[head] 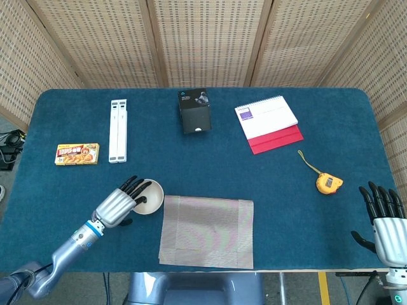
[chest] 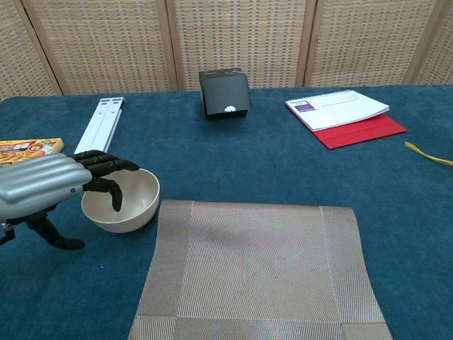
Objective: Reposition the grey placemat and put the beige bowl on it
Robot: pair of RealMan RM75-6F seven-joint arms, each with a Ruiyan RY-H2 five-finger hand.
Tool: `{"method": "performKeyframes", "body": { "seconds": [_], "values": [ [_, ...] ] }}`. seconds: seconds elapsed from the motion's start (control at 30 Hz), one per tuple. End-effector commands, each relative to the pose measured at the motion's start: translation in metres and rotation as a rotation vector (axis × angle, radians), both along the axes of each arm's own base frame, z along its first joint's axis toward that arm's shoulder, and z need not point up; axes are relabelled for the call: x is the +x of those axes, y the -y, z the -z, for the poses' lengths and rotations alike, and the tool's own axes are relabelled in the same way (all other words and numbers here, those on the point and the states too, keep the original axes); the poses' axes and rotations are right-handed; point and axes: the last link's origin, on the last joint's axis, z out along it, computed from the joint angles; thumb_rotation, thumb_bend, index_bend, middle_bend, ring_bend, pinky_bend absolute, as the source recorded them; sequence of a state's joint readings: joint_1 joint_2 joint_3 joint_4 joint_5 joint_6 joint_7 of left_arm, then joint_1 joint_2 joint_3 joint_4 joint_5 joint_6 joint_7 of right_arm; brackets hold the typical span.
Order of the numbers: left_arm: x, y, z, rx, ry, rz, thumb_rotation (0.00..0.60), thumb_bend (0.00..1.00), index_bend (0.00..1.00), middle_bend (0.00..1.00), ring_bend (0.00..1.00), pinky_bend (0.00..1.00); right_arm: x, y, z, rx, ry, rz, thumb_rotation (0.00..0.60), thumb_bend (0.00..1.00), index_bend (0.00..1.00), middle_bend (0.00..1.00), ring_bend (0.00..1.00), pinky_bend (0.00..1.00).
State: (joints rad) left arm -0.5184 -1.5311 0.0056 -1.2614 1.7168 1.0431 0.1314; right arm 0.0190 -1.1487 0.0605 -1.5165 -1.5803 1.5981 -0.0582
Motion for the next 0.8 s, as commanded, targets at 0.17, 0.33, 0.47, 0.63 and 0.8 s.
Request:
{"method": "performKeyframes", "body": {
  "seconds": [0.17,0.33,0.47,0.63,0.8],
  "values": [
    [0.002,-0.012,0.009,0.002,-0.015,-0.023,0.600,0.58,0.58,0.00,0.00,0.00,-0.002,0.002,0.003,0.010,-0.002,0.010,0.600,0.00,0.00,0.00,0.00,0.00],
    [-0.001,-0.022,0.001,0.034,-0.006,-0.046,0.600,0.59,0.63,0.00,0.00,0.00,-0.002,0.002,0.004,0.016,-0.004,0.011,0.600,0.00,0.00,0.00,0.00,0.00],
    [-0.011,-0.043,-0.023,0.119,0.018,-0.110,0.600,0.59,0.63,0.00,0.00,0.00,-0.002,0.002,0.005,0.022,-0.003,0.012,0.600,0.00,0.00,0.00,0.00,0.00],
    [-0.043,-0.069,-0.058,0.218,0.025,-0.240,0.600,0.59,0.63,0.00,0.00,0.00,-0.001,0.001,0.006,0.027,0.000,0.009,0.600,0.00,0.00,0.00,0.00,0.00],
    [-0.079,-0.083,-0.085,0.290,0.028,-0.370,0.600,0.59,0.63,0.00,0.00,0.00,0.000,0.001,0.007,0.032,-0.002,0.006,0.600,0.00,0.00,0.00,0.00,0.00]
  ]
}}
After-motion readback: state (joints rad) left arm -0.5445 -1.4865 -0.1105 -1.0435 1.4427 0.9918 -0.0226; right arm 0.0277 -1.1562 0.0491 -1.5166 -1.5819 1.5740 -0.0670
